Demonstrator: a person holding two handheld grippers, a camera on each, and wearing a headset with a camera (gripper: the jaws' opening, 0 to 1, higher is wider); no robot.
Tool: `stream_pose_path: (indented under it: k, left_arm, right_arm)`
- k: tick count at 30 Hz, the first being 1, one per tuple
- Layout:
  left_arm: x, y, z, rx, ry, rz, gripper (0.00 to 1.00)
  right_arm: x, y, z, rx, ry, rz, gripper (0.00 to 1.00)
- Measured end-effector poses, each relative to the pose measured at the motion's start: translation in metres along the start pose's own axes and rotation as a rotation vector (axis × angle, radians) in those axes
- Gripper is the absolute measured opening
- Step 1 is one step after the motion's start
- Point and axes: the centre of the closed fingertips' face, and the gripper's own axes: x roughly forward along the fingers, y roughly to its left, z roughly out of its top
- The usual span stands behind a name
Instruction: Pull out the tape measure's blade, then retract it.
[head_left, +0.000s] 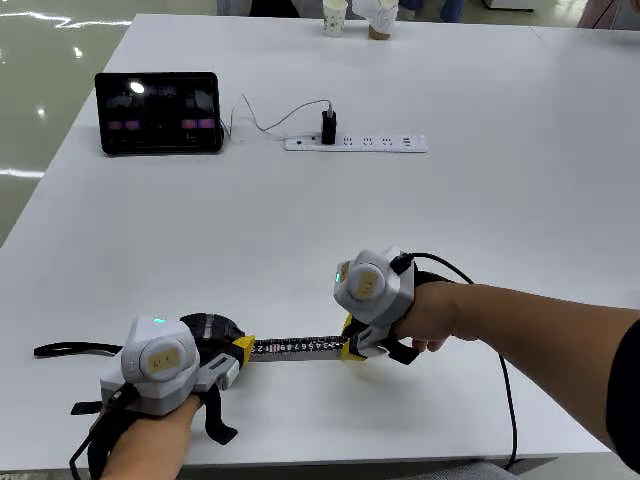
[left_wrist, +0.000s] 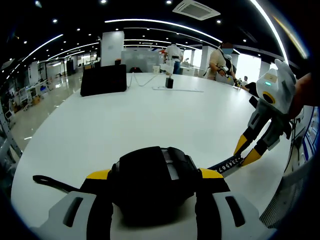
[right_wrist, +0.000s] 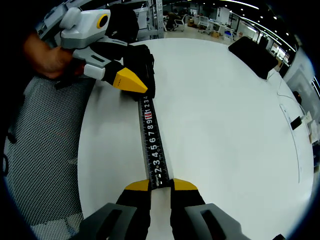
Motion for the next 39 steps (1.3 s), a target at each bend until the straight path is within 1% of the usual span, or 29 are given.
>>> stream_pose_path:
  k: [3,7,20,27,30,34,39]
  left_arm:
    - [0.000,0.000,0.000,0.000,-0.001,0.000,0.62]
    - [-0.001,-0.001,0.000,0.000,0.002,-0.001,0.62]
    - [0.000,0.000,0.000,-0.002,0.000,-0.003,0.62]
    - [0.000,0.000,0.000,-0.013,0.002,-0.007,0.61]
    - [0.000,0.000,0.000,-0.016,-0.001,-0.007,0.61]
    - [-0.001,0.000,0.001,-0.034,-0.005,-0.014,0.62]
    - [-0.001,0.001,0.000,-0.041,-0.002,-0.015,0.61]
  right_arm:
    - [0.000,0.000,0.001,-0.006,-0.002,-0.002,0.11]
    - [0.000,0.000,0.002,0.013,-0.009,0.000,0.11]
    - [0.002,0.002,0.006,0.001,-0.012,-0.002,0.11]
    - [0.004,0.001,0.009,-0.004,-0.018,-0.003,0.11]
    - [0.005,0.002,0.011,0.004,-0.020,-0.008,0.11]
    - [0.005,0.002,0.013,0.015,-0.028,-0.010,0.11]
    - [0.006,0.003,0.017,0.012,-0.025,-0.009,0.11]
